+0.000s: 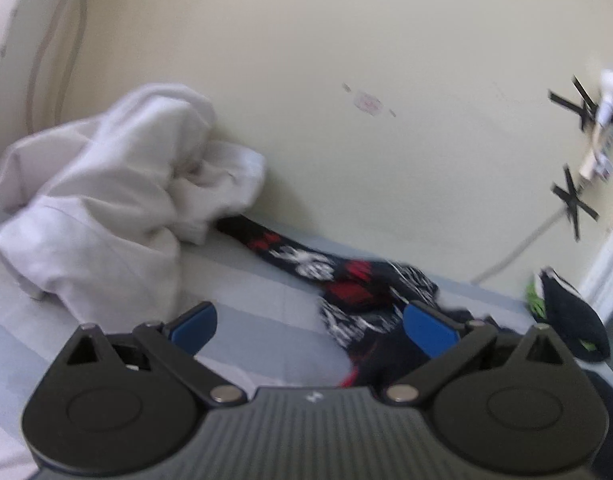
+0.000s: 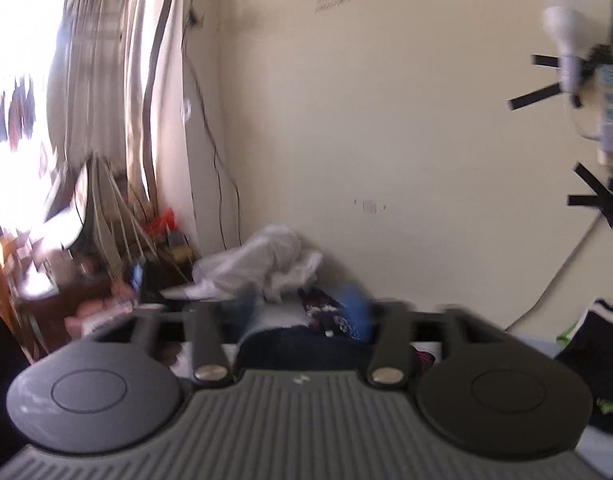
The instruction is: Fold small clothes
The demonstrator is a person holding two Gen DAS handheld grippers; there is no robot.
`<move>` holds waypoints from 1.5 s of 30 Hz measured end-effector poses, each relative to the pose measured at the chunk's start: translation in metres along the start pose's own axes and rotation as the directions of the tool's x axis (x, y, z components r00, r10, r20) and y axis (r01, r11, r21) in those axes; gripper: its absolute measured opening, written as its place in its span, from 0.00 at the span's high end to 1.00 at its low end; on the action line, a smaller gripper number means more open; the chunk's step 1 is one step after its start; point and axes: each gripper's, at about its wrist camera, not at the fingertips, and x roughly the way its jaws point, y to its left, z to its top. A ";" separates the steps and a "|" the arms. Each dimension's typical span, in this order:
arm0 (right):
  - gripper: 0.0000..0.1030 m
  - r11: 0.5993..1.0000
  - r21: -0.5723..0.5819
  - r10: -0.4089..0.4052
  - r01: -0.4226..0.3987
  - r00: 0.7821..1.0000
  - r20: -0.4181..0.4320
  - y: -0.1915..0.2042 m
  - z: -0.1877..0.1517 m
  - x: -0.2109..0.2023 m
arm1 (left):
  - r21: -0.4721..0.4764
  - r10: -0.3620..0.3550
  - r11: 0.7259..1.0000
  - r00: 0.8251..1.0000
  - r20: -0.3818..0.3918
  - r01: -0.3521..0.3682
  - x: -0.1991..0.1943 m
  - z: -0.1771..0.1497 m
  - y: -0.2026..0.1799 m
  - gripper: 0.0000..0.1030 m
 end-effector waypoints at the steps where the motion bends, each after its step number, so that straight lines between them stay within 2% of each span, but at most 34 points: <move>1: 0.42 1.000 0.015 -0.010 0.010 0.999 0.033 -0.007 0.000 -0.008 | 0.006 -0.018 1.000 0.999 -0.029 0.018 0.004 -0.002 -0.004 0.00; 4: 0.38 0.995 0.054 -0.091 0.087 0.993 0.068 -0.030 -0.005 -0.005 | 0.014 -0.058 0.998 0.993 -0.101 0.060 0.015 -0.011 -0.014 0.00; 6: 0.31 0.984 0.091 -0.155 0.152 0.987 0.033 -0.050 -0.014 0.018 | -0.001 -0.086 0.996 0.984 -0.154 0.087 0.024 -0.016 -0.018 0.02; 8: 0.25 0.960 0.149 -0.232 0.236 0.972 -0.042 -0.076 -0.028 0.052 | 0.003 -0.107 0.994 0.975 -0.194 0.110 0.027 -0.023 -0.026 0.23; 10: 0.22 0.927 0.215 -0.279 0.308 0.948 -0.154 -0.106 -0.047 0.098 | 0.041 -0.090 0.994 0.975 -0.203 0.101 0.022 -0.028 -0.036 0.66; 11: 0.22 0.907 0.251 -0.289 0.338 0.934 -0.212 -0.120 -0.058 0.121 | 0.054 -0.076 0.995 0.980 -0.186 0.087 0.016 -0.030 -0.040 0.77; 13: 0.22 0.864 0.315 -0.288 0.392 0.899 -0.329 -0.150 -0.081 0.165 | 0.050 -0.093 0.994 0.983 -0.157 0.102 -0.001 -0.030 -0.042 0.82; 14: 0.29 0.843 0.334 -0.289 0.421 0.880 -0.378 -0.158 -0.093 0.183 | 0.045 -0.111 0.992 0.984 -0.138 0.118 -0.013 -0.029 -0.042 0.83; 15: 0.41 0.829 0.350 -0.279 0.436 0.865 -0.416 -0.164 -0.101 0.198 | 0.043 -0.139 0.989 0.984 -0.116 0.145 -0.026 -0.027 -0.043 0.83; 16: 0.87 0.830 0.370 -0.236 0.417 0.865 -0.443 -0.165 -0.107 0.209 | 0.044 -0.175 0.983 0.980 -0.090 0.179 -0.046 -0.027 -0.042 0.83; 17: 0.87 0.830 0.378 -0.219 0.409 0.864 -0.454 -0.162 -0.108 0.213 | 0.053 -0.207 0.976 0.976 -0.064 0.210 -0.065 -0.027 -0.041 0.83; 18: 0.88 0.837 0.362 -0.245 0.412 0.871 -0.426 -0.149 -0.102 0.210 | 0.073 -0.240 0.968 0.970 -0.033 0.242 -0.086 -0.028 -0.041 0.83; 19: 0.88 0.860 0.344 -0.243 0.377 0.896 -0.372 -0.130 -0.090 0.205 | 0.102 -0.266 0.959 0.964 -0.002 0.264 -0.110 -0.031 -0.040 0.83; 21: 0.88 0.890 0.365 -0.191 0.273 0.950 -0.246 -0.116 -0.071 0.167 | 0.146 -0.275 0.952 0.961 0.017 0.269 -0.143 -0.040 -0.039 0.83; 23: 0.88 0.915 0.374 -0.098 0.151 0.983 -0.158 -0.106 -0.056 0.129 | 0.159 -0.298 0.943 0.955 0.000 0.294 -0.171 -0.051 -0.031 0.81; 24: 0.88 0.930 0.353 -0.056 0.099 0.990 -0.132 -0.099 -0.053 0.109 | 0.156 -0.309 0.939 0.951 -0.008 0.307 -0.181 -0.057 -0.026 0.75; 25: 0.88 0.946 0.321 -0.001 0.042 0.992 -0.127 -0.092 -0.053 0.092 | 0.157 -0.307 0.940 0.952 -0.007 0.304 -0.189 -0.060 -0.022 0.54; 26: 0.87 0.959 0.283 0.063 -0.022 0.989 -0.135 -0.085 -0.056 0.075 | 0.161 -0.291 0.945 0.957 0.006 0.286 -0.195 -0.062 -0.019 0.39; 27: 0.86 0.971 0.233 0.091 -0.055 0.985 -0.146 -0.078 -0.060 0.060 | 0.166 -0.261 0.953 0.965 0.031 0.253 -0.199 -0.064 -0.016 0.16; 28: 0.80 0.983 0.181 0.072 -0.043 0.985 -0.159 -0.074 -0.065 0.053 | 0.163 -0.228 0.963 0.972 0.053 0.217 -0.200 -0.062 -0.012 0.11; 29: 0.61 0.991 0.131 0.030 -0.006 0.983 -0.182 -0.071 -0.067 0.044 | 0.151 -0.210 0.968 0.976 0.054 0.200 -0.197 -0.059 -0.009 0.12; 30: 0.52 0.995 0.090 -0.032 0.050 0.979 -0.200 -0.071 -0.068 0.040 | 0.136 -0.206 0.971 0.978 0.043 0.199 -0.191 -0.056 -0.006 0.12; 31: 0.48 0.992 0.059 -0.096 0.110 0.974 -0.205 -0.072 -0.066 0.038 | 0.127 -0.204 0.972 0.978 0.034 0.198 -0.183 -0.052 -0.005 0.11; 32: 0.48 0.990 0.051 -0.121 0.134 0.971 -0.205 -0.078 -0.065 0.034 | 0.128 -0.199 0.973 0.980 0.029 0.194 -0.175 -0.050 -0.004 0.11; 36: 0.47 0.977 0.153 -0.114 0.147 0.973 -0.202 -0.096 -0.045 0.041 | 0.114 -0.173 0.978 0.984 -0.046 0.177 -0.143 -0.054 0.002 0.11; 41: 0.16 0.965 0.230 -0.078 0.128 0.973 -0.215 -0.093 -0.031 0.069 | 0.071 -0.188 0.978 0.973 -0.130 0.198 -0.124 -0.072 0.016 0.06; 43: 0.12 0.958 0.264 -0.042 0.114 0.963 -0.266 -0.089 -0.029 0.096 | 0.046 -0.197 0.977 0.966 -0.169 0.207 -0.117 -0.079 0.021 0.05; 44: 0.12 0.952 0.280 -0.032 0.124 0.950 -0.311 -0.088 -0.030 0.112 | 0.032 -0.201 0.977 0.962 -0.183 0.211 -0.114 -0.082 0.023 0.07; 45: 0.12 0.948 0.285 -0.034 0.145 0.932 -0.360 -0.070 -0.037 0.146 | 0.021 -0.206 0.976 0.958 -0.200 0.215 -0.111 -0.085 0.023 0.24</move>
